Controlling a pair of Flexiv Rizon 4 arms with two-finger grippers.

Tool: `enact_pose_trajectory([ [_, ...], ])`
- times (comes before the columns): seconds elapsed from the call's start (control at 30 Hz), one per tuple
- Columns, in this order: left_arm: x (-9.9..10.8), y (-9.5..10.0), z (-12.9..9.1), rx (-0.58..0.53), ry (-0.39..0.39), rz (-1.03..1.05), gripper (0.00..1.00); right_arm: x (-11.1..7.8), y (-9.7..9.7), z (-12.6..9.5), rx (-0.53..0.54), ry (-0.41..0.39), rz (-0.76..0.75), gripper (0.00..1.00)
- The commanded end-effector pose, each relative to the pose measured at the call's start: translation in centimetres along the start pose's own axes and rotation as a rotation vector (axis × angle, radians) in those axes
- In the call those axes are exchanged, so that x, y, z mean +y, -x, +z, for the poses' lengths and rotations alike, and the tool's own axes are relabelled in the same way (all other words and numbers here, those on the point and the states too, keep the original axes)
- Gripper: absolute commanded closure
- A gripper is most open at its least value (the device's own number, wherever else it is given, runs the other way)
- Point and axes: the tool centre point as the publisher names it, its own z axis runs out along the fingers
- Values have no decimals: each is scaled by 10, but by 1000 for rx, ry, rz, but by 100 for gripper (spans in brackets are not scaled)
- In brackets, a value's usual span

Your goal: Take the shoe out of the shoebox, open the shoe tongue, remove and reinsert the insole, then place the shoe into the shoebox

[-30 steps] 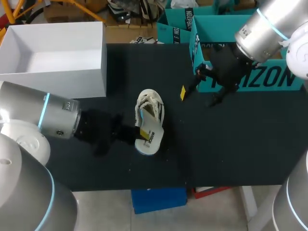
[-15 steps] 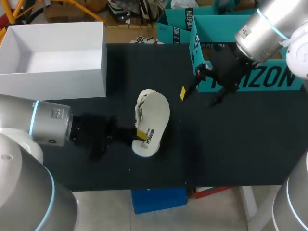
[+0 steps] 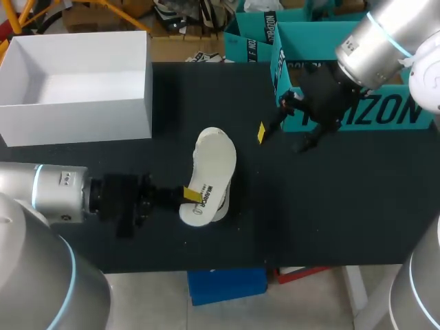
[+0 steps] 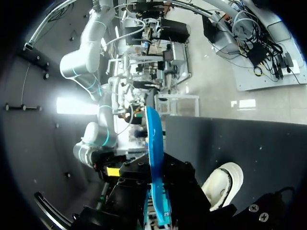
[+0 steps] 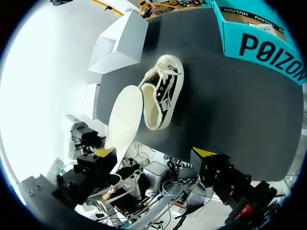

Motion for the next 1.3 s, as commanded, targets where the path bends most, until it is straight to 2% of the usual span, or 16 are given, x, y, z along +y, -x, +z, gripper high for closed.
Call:
enact_pose_trajectory([
  [0.03, 0, 0, 0, 4, 1, 2, 100, 1, 0, 0, -1, -1, 0, 0],
  [0.67, 0, 0, 0, 4, 1, 2, 100, 1, 0, 0, -1, -1, 0, 0],
  [0.97, 2, 1, -7, -108, 41, 34, 100, 1, 0, 0, -1, -1, 0, 0],
  [1.3, 2, 1, -7, -123, 29, 30, 100, 1, 0, 0, -1, -1, 0, 0],
])
